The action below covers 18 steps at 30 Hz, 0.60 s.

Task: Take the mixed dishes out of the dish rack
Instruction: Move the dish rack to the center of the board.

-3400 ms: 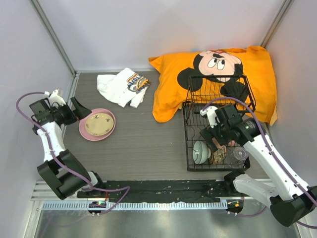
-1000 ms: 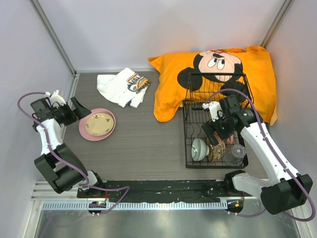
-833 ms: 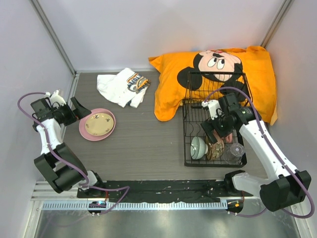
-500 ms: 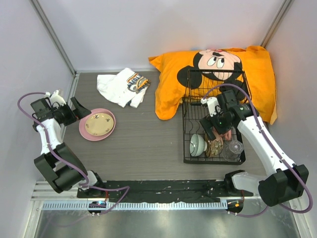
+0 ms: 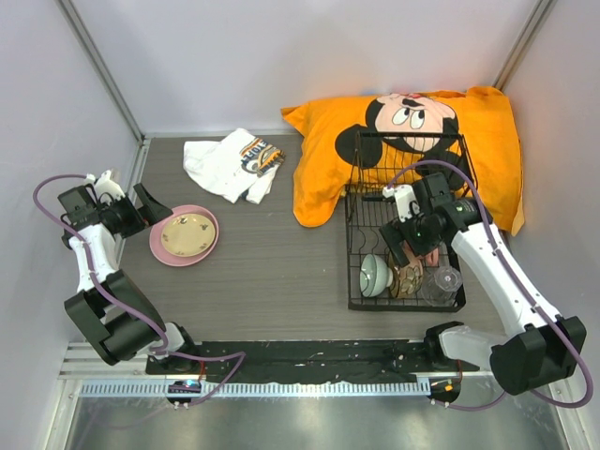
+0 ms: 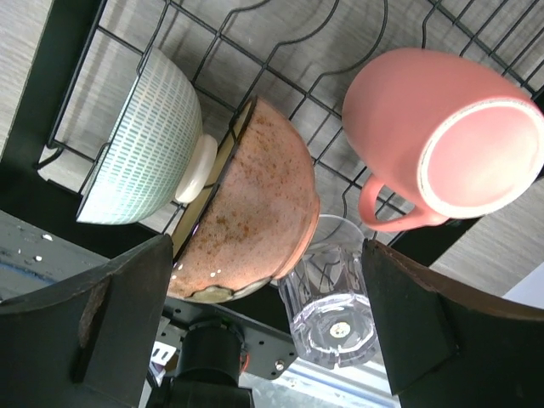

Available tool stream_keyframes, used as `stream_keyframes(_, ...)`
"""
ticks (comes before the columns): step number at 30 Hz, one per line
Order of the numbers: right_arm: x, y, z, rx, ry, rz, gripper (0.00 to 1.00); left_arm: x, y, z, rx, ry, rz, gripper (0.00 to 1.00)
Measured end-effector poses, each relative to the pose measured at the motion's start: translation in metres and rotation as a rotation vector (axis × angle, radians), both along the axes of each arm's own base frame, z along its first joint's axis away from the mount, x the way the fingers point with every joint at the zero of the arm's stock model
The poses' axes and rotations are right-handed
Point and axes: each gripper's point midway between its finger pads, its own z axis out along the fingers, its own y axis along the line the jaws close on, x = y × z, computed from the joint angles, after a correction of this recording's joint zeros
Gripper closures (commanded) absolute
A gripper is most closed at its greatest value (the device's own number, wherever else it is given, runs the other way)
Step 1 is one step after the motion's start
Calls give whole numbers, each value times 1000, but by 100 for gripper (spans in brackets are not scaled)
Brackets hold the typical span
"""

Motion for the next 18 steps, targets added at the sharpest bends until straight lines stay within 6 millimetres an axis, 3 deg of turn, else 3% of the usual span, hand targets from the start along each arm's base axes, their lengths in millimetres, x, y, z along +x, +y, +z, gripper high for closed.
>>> stream_keyframes(18,-19,-4,-2,8,4,13,12,0,-3,-1,35,-14,-45,0)
